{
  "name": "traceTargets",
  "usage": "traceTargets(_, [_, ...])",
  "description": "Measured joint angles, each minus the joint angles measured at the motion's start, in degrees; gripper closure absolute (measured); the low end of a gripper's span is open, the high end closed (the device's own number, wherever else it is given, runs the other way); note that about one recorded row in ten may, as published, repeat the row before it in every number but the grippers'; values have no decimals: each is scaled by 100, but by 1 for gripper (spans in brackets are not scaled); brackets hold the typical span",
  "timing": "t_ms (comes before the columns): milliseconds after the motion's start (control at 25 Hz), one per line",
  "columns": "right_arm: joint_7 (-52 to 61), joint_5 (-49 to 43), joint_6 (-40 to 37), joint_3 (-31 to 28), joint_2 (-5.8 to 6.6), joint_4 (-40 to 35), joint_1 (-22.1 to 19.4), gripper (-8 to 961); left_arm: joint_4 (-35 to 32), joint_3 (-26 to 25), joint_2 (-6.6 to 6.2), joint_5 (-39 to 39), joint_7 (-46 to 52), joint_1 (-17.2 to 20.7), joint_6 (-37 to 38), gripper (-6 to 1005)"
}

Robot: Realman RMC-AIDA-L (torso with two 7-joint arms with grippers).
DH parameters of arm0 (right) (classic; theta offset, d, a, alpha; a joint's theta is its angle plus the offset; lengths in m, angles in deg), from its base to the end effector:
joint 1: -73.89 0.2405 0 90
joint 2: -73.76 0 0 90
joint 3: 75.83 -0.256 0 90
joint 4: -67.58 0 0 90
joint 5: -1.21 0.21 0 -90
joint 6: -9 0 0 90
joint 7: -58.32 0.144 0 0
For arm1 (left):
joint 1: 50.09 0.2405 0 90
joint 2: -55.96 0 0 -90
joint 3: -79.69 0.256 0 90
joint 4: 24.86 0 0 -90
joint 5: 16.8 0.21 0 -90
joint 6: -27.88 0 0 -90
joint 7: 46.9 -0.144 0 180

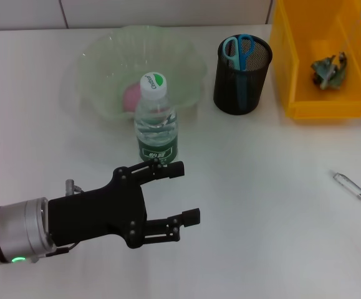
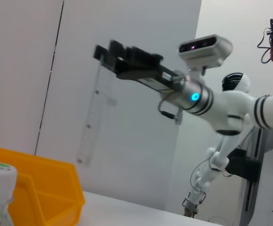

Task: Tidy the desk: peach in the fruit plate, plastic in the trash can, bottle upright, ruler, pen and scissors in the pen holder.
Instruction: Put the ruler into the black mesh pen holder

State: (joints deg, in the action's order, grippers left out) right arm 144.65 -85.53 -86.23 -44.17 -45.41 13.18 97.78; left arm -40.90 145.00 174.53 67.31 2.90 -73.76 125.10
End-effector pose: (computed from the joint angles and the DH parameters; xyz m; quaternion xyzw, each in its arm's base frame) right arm 0.2352 0.3321 0.1200 -0.8341 0.1524 0.4481 0.2832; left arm -0.2584 0.2447 -0.0570 -0.9119 -0.1224 -0.3866 0.0635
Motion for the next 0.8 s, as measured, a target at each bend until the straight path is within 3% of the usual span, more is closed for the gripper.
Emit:
traceTargets(160, [-409,374,520,-10,-1,1350,677,570,-8,-5,0,-1,-9,21,7,172])
traceTargets(320, [-752,571,925,27,-5,2074,1103,569,-3,-33,4,-1,-103,24,13,172])
traceTargets(360, [-1016,659,1188,35,-4,2476,1402,569,11,-46,7,-1,-142,29,18,172])
traceTargets(560, [-1431,682,1729,41,-24,2990,1971,568,16,-53,9,-5,-152,30,34,172])
traceTargets(800, [-1730,695,2187,45,-36,3222,2261,566,3,-53,6,-9,-156,30,40,172])
